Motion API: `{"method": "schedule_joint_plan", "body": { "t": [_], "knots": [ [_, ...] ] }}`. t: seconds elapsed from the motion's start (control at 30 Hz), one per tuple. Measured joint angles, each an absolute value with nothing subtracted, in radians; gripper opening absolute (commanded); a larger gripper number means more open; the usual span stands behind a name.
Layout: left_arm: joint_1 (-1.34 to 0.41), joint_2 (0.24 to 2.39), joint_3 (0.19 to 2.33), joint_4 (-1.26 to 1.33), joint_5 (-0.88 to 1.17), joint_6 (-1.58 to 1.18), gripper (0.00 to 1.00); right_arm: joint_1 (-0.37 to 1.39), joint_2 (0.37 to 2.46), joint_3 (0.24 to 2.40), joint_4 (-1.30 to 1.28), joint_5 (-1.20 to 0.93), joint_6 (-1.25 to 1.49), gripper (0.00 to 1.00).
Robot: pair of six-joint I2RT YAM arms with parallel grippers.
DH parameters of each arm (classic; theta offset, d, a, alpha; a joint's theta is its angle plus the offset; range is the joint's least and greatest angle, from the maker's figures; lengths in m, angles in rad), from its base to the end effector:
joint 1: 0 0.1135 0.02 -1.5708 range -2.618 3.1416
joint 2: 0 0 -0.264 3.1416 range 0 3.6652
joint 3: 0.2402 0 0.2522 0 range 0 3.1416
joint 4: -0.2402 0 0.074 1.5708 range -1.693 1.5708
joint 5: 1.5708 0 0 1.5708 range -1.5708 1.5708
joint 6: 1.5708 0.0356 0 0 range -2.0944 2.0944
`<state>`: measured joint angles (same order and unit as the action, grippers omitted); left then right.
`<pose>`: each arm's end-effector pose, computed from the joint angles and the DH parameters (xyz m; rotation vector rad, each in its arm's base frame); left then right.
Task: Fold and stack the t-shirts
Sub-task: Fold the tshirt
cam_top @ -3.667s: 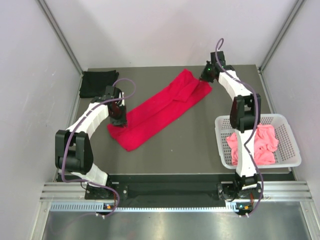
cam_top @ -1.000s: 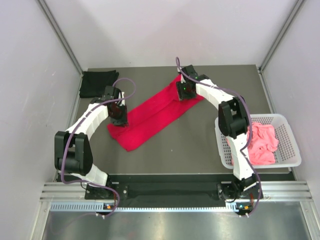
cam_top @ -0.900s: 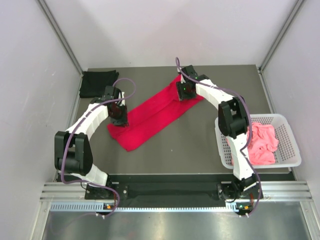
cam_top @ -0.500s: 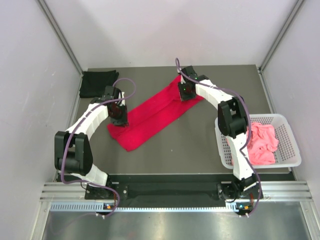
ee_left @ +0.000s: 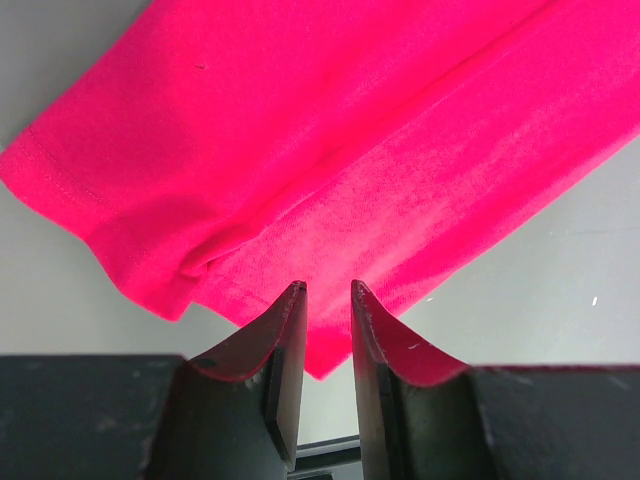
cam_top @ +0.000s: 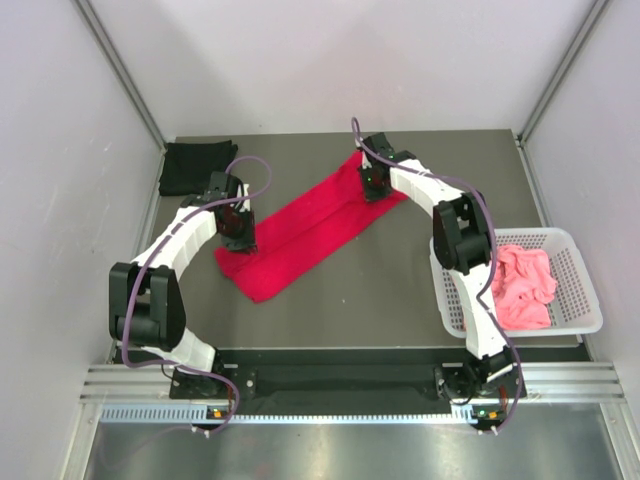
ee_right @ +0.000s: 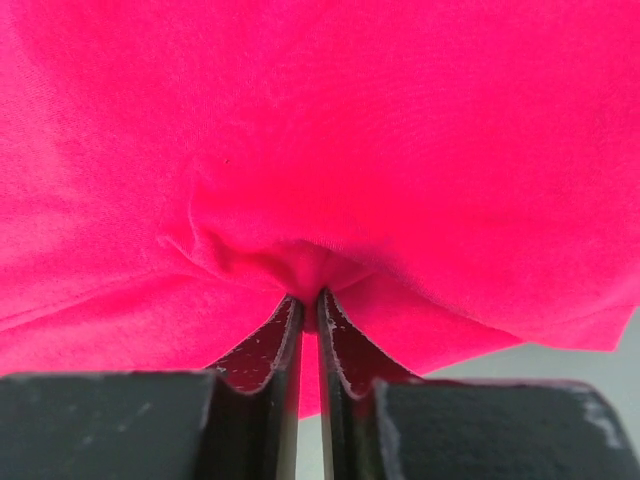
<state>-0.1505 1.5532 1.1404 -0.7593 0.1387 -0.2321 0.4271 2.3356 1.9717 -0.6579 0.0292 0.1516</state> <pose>0.3020 -0.0508 0.2335 -0.0739 2.7609 -0.2944 0.4648 0.2104 0.1794 -0.3467 2.5788 0.1726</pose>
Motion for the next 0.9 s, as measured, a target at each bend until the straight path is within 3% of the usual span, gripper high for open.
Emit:
{"method": "schedule_joint_plan", "body": {
  "t": [0.77,0.87,0.9],
  "knots": [
    [-0.150,1.553,1.140,-0.755,0.150,-0.233,0.29,0.428,2.245,1.951,-0.820,-0.088,0.290,0.08],
    [-0.150,1.553,1.140,-0.755,0.153,-0.233,0.30,0.430,2.244,1.950,-0.831,-0.098,0.301,0.11],
    [-0.150,1.553,1.140,-0.755,0.154,-0.233,0.30,0.430,2.244,1.950,-0.833,-0.101,0.304,0.17]
  ]
}}
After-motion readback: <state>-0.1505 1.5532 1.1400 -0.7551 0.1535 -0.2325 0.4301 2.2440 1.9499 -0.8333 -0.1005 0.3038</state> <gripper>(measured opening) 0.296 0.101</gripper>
